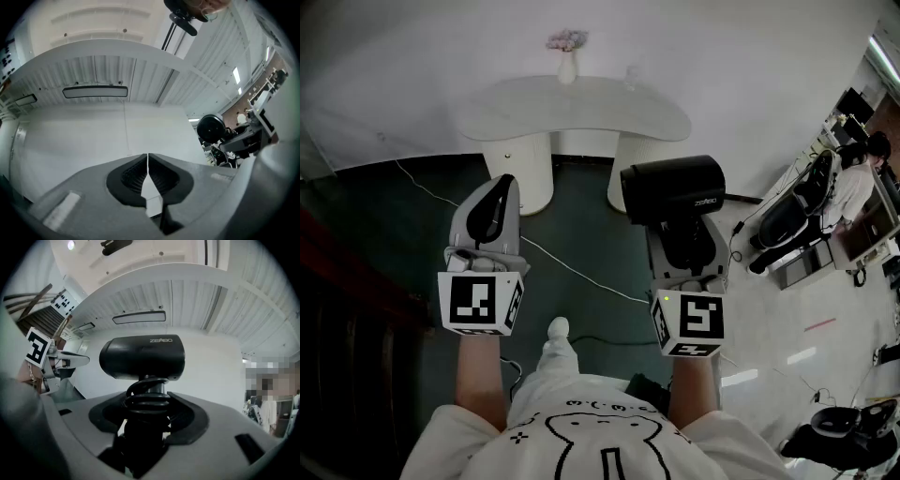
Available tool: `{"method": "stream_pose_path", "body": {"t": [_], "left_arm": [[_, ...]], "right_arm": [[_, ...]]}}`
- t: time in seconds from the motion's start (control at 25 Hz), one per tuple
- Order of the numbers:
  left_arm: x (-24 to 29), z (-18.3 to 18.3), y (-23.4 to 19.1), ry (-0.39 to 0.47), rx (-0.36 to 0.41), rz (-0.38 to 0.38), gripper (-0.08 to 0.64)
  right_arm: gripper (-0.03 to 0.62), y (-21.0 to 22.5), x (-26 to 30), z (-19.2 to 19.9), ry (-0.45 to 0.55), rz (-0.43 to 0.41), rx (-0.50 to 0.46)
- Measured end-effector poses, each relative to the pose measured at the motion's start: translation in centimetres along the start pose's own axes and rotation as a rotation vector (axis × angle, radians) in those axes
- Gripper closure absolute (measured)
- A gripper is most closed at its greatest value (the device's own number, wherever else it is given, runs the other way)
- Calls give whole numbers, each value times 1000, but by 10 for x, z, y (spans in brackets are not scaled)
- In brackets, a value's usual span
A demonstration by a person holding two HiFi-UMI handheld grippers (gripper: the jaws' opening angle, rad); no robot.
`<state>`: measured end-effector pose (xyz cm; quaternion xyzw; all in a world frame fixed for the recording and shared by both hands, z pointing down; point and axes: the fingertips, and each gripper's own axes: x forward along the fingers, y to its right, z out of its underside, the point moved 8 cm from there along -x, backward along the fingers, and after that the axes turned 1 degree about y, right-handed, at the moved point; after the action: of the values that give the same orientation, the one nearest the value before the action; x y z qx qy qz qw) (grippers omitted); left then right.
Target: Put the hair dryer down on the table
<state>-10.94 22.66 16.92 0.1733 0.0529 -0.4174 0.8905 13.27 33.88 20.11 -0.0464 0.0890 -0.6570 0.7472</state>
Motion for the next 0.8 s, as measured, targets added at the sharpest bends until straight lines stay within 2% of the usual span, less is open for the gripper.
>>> {"method": "stream_pose_path", "body": {"t": [0.32, 0.4, 0.56, 0.8], "left_arm": [[-1, -3, -5, -11, -20, -18, 540], [32, 15, -29, -18, -34, -14, 540], [123, 68, -97, -35, -63, 4, 540], [199, 111, -158, -44, -83, 12, 540]], "right_arm": [[345, 2, -2, -5, -25, -22, -11], [345, -1, 39, -3, -39, -21, 2], [345, -9, 157, 8, -77, -1, 4], [345, -20, 257, 18, -117, 16, 16]]}}
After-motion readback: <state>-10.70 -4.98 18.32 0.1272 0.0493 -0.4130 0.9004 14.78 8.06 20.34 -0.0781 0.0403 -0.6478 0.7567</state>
